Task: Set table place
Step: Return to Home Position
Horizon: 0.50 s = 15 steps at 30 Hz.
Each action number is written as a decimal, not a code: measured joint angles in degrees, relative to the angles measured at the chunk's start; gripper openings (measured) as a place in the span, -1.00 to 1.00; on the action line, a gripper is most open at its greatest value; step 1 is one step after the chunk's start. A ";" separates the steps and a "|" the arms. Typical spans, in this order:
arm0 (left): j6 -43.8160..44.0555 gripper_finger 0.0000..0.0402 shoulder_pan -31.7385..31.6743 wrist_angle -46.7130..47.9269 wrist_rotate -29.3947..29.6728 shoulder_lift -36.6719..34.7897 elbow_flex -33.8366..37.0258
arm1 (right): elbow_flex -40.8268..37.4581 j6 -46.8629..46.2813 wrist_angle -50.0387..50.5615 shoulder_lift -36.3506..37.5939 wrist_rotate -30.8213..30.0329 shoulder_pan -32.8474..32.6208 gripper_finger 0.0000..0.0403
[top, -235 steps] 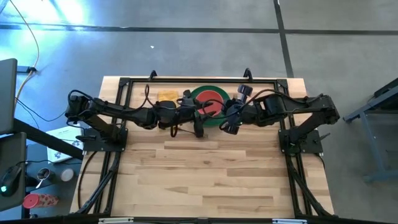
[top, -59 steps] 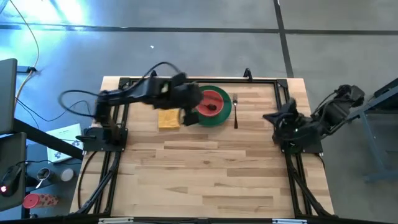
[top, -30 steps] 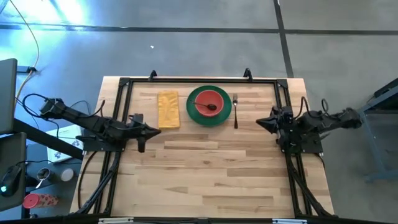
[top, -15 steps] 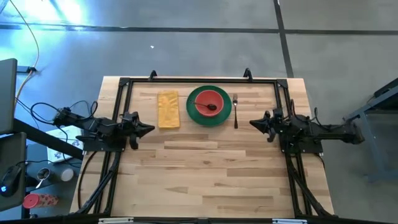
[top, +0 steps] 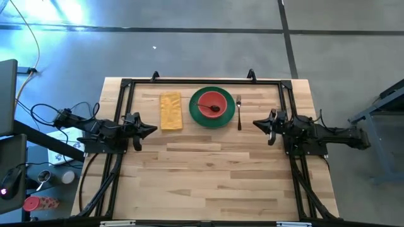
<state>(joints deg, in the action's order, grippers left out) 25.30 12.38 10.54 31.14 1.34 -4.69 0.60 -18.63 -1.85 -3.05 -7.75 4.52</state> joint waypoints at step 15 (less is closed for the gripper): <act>0.01 -1.00 0.00 0.00 0.00 0.00 0.00 | 0.02 -5.51 0.13 -0.02 0.09 -0.01 -1.00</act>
<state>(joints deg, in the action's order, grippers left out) 25.31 12.38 10.54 31.13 1.34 -4.69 0.62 -24.14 -1.72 -3.07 -7.66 4.51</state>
